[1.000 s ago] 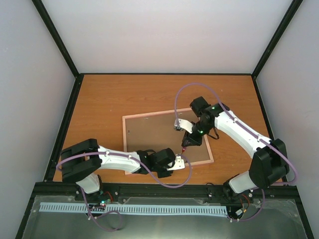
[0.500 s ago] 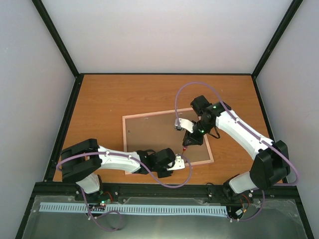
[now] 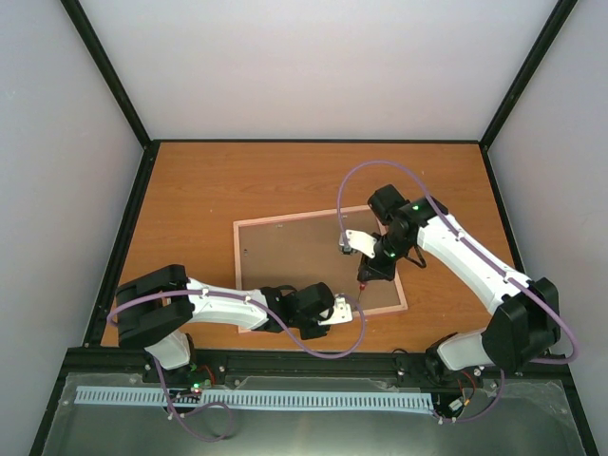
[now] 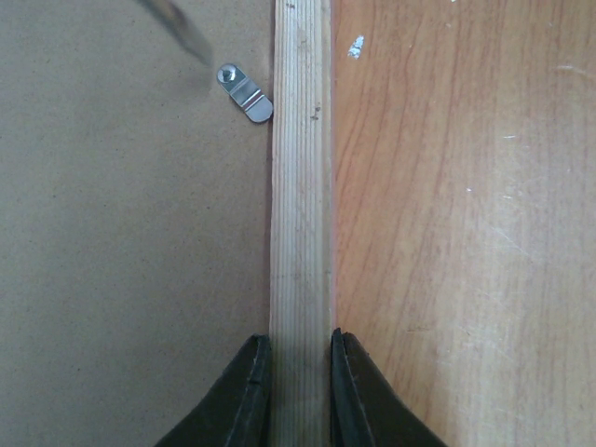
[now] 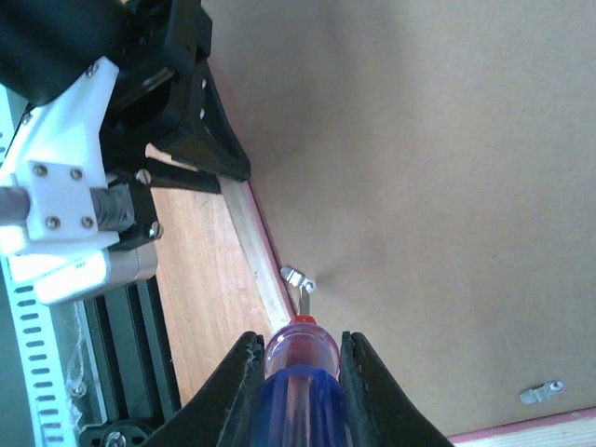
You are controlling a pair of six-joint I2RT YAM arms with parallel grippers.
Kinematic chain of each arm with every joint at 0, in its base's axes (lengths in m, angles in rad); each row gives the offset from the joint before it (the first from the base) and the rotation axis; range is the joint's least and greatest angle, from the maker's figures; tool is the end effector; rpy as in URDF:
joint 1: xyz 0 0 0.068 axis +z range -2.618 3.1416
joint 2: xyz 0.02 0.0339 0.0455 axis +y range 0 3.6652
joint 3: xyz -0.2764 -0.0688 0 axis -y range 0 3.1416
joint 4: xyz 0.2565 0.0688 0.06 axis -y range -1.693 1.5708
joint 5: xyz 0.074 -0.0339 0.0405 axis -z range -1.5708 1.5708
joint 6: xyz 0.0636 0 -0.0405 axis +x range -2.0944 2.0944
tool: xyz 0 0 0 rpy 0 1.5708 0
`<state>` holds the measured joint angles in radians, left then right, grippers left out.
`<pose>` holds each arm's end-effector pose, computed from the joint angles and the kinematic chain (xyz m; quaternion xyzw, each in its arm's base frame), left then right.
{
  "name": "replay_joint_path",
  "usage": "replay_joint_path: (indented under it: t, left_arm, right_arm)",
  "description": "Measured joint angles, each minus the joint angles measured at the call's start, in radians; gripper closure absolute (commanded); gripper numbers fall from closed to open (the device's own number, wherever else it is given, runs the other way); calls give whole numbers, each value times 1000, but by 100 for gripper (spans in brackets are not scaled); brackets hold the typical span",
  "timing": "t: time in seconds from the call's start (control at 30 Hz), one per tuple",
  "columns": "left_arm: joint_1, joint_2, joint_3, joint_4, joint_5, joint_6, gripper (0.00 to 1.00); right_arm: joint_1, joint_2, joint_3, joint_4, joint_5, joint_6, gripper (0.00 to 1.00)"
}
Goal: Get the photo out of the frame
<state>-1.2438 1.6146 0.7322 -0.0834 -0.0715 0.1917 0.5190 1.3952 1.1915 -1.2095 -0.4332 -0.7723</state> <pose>0.1069 -0.3012 0.1166 0.6194 0.7256 -0.1200 0.2746 0.2088 0.1500 0.2624 -0.5993 0.7674 0.2028 0.1033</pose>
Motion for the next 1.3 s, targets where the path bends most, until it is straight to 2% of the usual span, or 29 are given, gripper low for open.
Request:
replay_joint_path:
  t: [0.33, 1.03, 1.3]
  left_arm:
    - [0, 0, 0, 0, 0, 0, 96]
    - [0, 6, 4, 2, -12, 0, 96]
    - [0, 6, 5, 2, -17, 0, 95]
  right_arm:
    - [0, 6, -19, -47, 7, -26, 97]
    - [1, 44, -26, 29, -24, 59, 97]
    - [1, 46, -16, 113, -16, 79, 97]
